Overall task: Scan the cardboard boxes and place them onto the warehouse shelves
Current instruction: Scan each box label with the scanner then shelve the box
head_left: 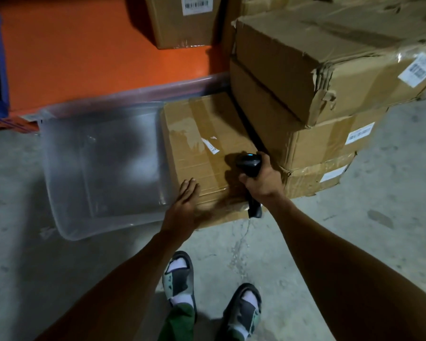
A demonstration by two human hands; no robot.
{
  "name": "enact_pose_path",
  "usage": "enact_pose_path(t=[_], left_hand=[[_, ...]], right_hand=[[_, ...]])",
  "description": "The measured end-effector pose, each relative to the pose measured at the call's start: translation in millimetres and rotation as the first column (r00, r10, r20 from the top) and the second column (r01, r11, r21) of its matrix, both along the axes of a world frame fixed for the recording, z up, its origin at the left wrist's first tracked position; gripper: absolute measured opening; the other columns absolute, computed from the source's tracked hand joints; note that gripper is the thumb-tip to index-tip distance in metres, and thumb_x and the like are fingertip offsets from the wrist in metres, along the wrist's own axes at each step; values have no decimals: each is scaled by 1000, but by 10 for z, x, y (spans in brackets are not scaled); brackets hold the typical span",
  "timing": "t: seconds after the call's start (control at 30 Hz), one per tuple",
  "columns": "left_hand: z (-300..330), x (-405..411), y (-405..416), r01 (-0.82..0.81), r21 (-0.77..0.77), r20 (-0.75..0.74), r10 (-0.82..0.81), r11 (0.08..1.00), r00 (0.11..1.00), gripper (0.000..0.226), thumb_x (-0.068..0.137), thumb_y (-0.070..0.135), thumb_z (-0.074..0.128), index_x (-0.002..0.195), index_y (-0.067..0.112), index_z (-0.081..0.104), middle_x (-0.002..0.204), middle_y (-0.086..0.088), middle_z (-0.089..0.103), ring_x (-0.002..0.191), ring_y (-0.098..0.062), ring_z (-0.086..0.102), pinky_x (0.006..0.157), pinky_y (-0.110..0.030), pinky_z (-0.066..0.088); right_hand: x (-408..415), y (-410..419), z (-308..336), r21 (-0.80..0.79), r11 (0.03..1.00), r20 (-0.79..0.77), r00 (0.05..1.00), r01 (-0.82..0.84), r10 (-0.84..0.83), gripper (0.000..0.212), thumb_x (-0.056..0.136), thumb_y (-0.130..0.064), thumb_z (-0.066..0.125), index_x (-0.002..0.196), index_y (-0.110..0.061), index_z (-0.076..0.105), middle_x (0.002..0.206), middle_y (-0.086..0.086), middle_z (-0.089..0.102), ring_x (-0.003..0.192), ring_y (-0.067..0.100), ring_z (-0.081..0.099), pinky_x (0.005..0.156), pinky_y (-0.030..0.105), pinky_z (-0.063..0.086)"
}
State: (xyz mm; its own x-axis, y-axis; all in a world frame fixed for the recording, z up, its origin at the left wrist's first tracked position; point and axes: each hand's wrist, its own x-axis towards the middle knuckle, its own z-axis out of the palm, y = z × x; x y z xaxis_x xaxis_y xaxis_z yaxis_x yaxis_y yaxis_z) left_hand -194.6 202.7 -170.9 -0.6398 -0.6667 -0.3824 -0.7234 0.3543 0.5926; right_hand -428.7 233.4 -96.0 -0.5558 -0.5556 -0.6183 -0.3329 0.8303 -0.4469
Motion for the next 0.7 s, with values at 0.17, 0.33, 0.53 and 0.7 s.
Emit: enact_pose_path(t=[0.17,0.33,0.53,0.7], left_hand=[[-104,-160,11,-6,1,11,6,1000,1000,96,77,83,28,156,29,22,166,-4,3,152,-27,-12,114,-65,15],[19,-284,-61,27,-9,111,-26,1000,993,79,83,68,17,154,34,26,166,4,5,152,-24,-9,117,-61,15],[270,-297,-566,-90,-179,-61,80,980,995,60,91,57,33,140,29,54,155,1,41,148,-26,27,109,-55,38],[705,-603,-1371,-219,-487,-225,121,846,967,41,92,29,59,133,31,60,137,-11,59,128,-31,50,95,-47,51]], right_hand=[[-106,461,86,-212,943,259,945,257,-199,57,82,-31,77,133,-39,54,126,-1,65,118,23,64,108,49,51],[-128,878,224,-231,940,333,928,251,-166,52,97,-12,64,139,-39,48,127,2,65,114,25,68,102,45,55],[-137,876,441,-323,909,316,936,263,-159,57,101,-9,60,143,-42,40,115,6,66,80,23,74,67,30,62],[-73,487,737,-490,825,277,948,280,-157,62,97,-7,63,146,-39,43,127,-14,59,104,6,67,89,29,61]])
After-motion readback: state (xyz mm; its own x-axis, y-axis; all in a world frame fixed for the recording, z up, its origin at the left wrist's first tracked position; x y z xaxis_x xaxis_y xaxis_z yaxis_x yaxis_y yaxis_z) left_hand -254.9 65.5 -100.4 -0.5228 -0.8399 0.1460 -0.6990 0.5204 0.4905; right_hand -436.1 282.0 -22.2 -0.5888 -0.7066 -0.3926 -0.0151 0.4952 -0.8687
